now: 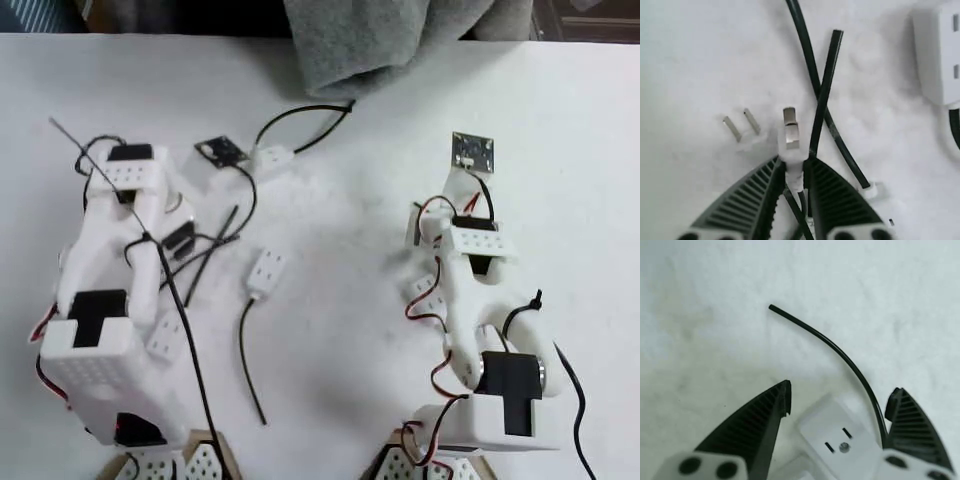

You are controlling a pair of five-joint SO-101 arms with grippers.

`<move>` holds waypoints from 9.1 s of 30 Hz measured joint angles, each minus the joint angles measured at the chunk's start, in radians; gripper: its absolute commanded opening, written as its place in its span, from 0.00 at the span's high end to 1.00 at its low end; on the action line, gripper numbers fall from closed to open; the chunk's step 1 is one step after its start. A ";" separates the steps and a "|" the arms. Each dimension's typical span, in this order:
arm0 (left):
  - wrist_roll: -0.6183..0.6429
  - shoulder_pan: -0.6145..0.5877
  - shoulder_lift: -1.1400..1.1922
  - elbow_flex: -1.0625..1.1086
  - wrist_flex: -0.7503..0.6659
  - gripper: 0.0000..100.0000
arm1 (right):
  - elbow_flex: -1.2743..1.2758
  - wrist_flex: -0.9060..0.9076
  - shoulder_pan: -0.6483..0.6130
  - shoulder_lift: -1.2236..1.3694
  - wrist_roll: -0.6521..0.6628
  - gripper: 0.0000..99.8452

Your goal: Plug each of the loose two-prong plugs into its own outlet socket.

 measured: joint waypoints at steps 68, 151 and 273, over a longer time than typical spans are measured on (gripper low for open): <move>0.276 0.235 -0.686 0.941 -0.334 0.80 | 0.000 0.000 0.000 0.000 0.000 0.69; 0.667 0.560 -1.277 1.000 -0.491 0.98 | 0.012 -0.012 0.000 0.018 0.000 0.69; 0.910 0.620 -2.116 1.510 -0.818 0.98 | 0.350 -0.373 -0.414 -0.646 0.391 0.98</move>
